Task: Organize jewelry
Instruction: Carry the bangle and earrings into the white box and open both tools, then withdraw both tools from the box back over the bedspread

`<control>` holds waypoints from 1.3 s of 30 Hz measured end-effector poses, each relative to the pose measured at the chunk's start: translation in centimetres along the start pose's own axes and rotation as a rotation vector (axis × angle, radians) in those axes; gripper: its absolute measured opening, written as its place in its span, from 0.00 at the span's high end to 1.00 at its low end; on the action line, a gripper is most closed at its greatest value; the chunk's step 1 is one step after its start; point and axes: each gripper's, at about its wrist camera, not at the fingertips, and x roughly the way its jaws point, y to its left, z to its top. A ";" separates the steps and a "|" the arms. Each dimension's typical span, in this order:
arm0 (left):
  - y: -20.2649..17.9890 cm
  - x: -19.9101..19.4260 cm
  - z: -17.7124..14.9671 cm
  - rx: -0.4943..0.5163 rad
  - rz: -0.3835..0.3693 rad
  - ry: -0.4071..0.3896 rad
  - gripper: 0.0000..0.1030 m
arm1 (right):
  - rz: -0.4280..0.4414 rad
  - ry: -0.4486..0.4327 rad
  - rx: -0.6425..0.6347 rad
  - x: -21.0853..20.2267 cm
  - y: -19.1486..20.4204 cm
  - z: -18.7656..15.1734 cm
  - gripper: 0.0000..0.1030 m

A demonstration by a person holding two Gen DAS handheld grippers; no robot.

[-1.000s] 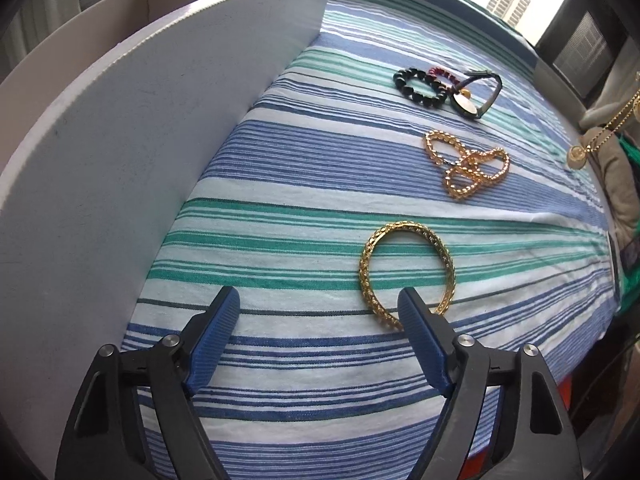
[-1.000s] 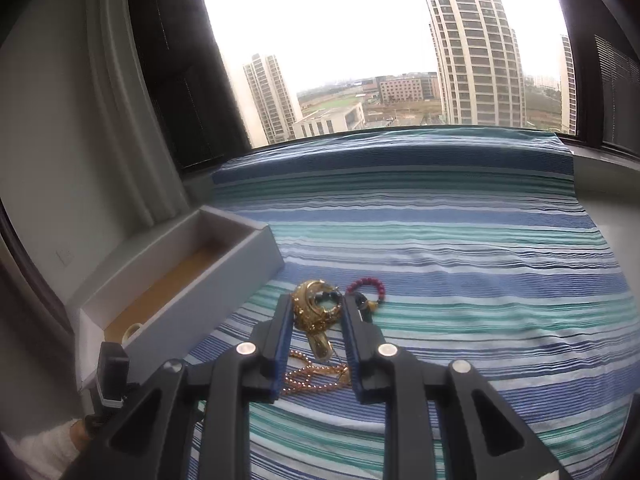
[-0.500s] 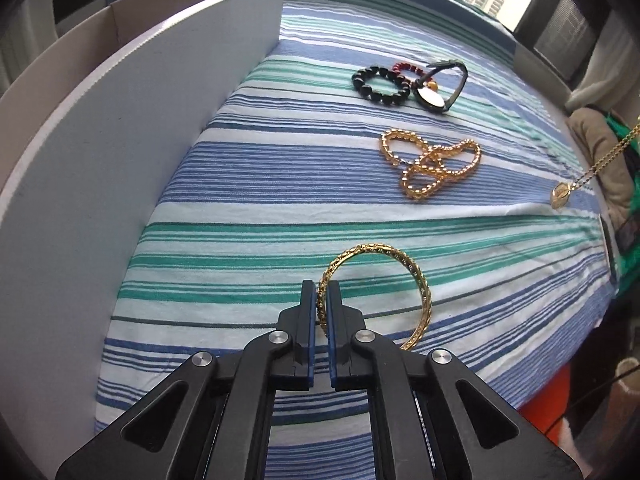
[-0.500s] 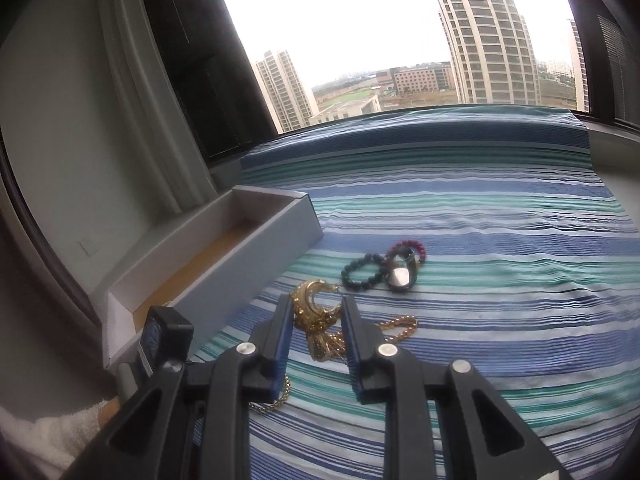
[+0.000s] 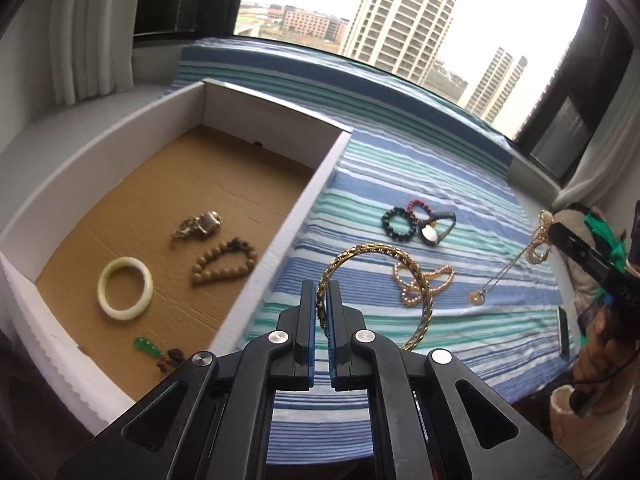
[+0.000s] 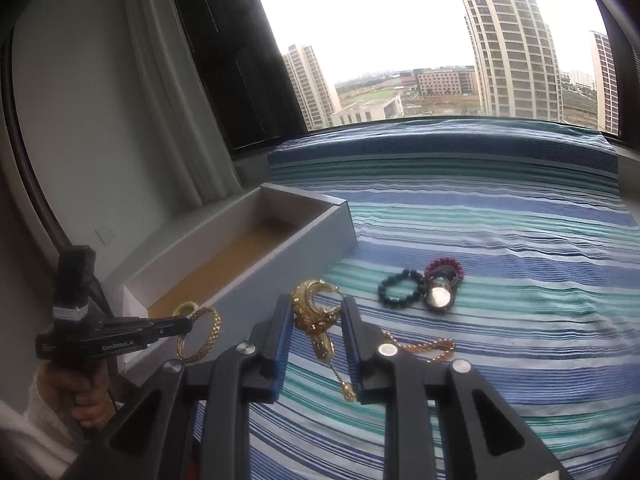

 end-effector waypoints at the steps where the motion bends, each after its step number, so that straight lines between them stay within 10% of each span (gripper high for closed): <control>1: 1.2 -0.9 0.6 -0.013 0.020 -0.015 0.98 | 0.015 -0.004 -0.018 0.4 0.9 0.8 0.76; 15: 16.9 3.6 4.8 -0.183 0.257 0.084 0.98 | 0.192 0.083 -0.156 14.5 12.0 11.1 0.76; 25: 18.7 11.3 5.4 -0.184 0.320 0.215 0.94 | 0.064 0.325 -0.203 28.7 13.5 9.7 0.74; 28: 18.5 11.2 5.4 -0.174 0.337 0.213 0.75 | 0.010 0.364 -0.177 30.3 12.9 9.2 0.65; 31: 17.7 8.8 5.3 -0.187 0.322 0.151 0.45 | 0.008 0.340 -0.145 28.9 12.4 9.7 0.61; 39: 10.3 1.5 3.9 -0.080 0.237 -0.015 0.24 | 0.023 0.124 -0.167 16.9 10.9 11.3 0.42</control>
